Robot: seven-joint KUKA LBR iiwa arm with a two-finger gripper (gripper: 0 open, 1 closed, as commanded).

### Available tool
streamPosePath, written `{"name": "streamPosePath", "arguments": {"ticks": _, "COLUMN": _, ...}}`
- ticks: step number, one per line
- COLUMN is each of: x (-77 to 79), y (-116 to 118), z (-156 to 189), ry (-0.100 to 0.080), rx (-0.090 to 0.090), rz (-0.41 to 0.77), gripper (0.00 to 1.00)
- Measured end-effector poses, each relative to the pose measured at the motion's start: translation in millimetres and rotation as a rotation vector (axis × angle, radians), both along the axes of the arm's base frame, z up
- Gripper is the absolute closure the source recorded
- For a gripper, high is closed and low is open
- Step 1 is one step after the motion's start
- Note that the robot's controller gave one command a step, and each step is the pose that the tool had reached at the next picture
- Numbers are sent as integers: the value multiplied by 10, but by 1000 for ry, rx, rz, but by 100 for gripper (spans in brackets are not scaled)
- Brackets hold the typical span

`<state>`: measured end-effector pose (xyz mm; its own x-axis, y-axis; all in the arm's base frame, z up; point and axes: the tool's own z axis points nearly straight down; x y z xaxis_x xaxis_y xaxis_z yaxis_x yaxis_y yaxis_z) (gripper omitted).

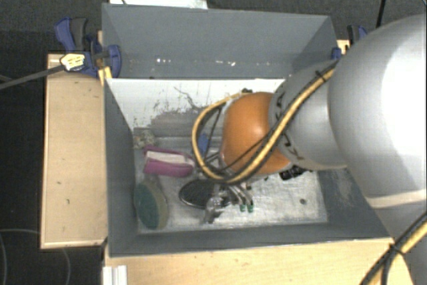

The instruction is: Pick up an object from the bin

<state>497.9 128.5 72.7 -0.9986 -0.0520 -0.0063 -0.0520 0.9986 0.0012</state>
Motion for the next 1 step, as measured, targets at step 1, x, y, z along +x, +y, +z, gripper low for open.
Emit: {"name": "streamPosePath", "arguments": {"ticks": 1, "x": 144, "y": 96, "z": 3118, "ry": -7, "rx": 1, "rz": 75, "gripper": 100}}
